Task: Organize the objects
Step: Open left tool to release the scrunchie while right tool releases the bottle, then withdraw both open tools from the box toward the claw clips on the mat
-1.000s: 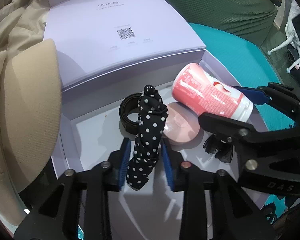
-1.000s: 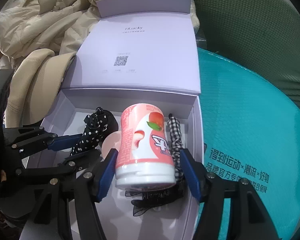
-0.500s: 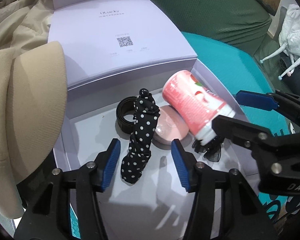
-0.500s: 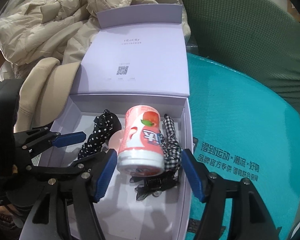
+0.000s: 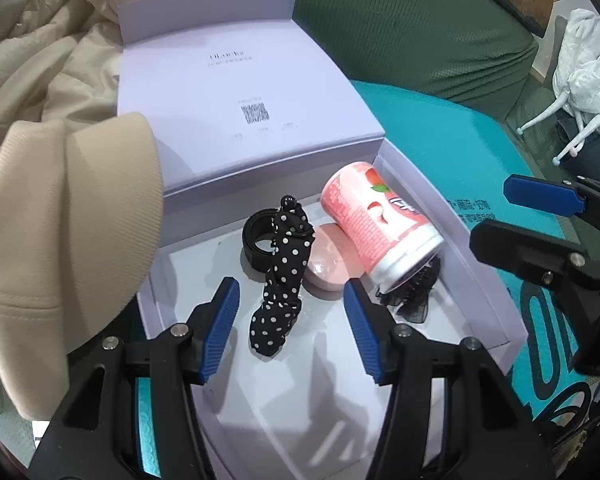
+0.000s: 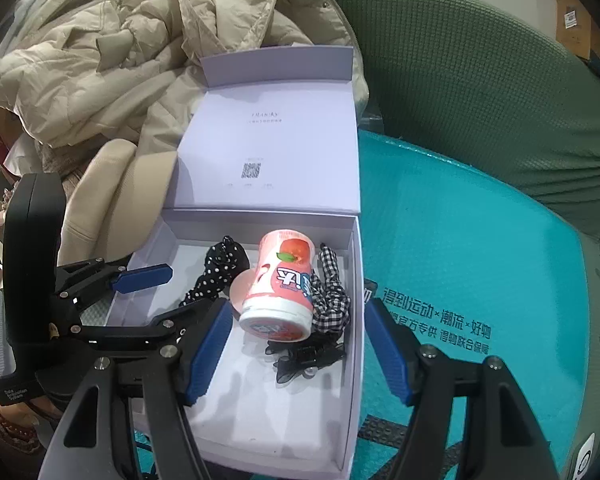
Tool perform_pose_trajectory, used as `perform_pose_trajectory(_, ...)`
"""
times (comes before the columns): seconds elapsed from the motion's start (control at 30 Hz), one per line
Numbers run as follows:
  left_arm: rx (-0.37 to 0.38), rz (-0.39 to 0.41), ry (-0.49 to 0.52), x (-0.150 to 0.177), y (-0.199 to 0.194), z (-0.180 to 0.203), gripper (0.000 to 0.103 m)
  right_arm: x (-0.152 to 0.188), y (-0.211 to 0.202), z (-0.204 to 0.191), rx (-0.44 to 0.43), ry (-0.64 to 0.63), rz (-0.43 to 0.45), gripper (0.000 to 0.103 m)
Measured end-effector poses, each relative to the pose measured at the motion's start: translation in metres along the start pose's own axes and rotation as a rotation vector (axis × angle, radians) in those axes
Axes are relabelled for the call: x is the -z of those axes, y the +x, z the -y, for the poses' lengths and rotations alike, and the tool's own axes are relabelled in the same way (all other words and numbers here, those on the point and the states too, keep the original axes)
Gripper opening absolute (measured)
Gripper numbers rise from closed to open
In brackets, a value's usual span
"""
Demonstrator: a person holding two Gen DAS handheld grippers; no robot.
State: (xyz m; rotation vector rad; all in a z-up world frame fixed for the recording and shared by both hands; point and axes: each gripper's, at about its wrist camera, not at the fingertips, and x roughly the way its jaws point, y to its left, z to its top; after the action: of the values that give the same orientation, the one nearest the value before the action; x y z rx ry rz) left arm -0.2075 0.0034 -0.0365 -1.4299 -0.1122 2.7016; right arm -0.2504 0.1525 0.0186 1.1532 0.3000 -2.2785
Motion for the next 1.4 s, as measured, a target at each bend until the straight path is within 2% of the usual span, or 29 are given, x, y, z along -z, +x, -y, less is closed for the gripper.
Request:
perform_pose_trajectory(0.17, -0.022, 0.015, 0.013, -0.001, 0.002, 0.016, 0.053, -0.001, -0.018, -0.002, 0.007, -0.003, 0.023, 0.069)
perform_pose_trajectory(0.4, -0.042, 0.04, 0.01, 0.009, -0.044, 0.002, 0.054, 0.0, -0.046, -0.005, 0.014, -0.01, 0.056, 0.07)
perform_pose_trajectory(0.57, -0.042, 0.058, -0.005, 0.01, -0.071, 0.003, 0.057, 0.004, -0.067, -0.004, 0.023, -0.003, 0.078, 0.072)
perform_pose_trajectory(0.97, -0.094, 0.084, 0.002, 0.016, -0.117, 0.027, 0.07, 0.028, -0.117, -0.007, 0.042, -0.016, 0.114, 0.074)
perform_pose_trajectory(1.27, -0.089, 0.123, 0.023, 0.029, -0.152, 0.051, 0.074, 0.046, -0.155, -0.007, 0.054, -0.017, 0.154, 0.077)
perform_pose_trajectory(1.4, -0.121, 0.148, 0.028, 0.035, -0.166, 0.059, 0.077, 0.052, -0.168, -0.007, 0.06, -0.01, 0.165, 0.077)
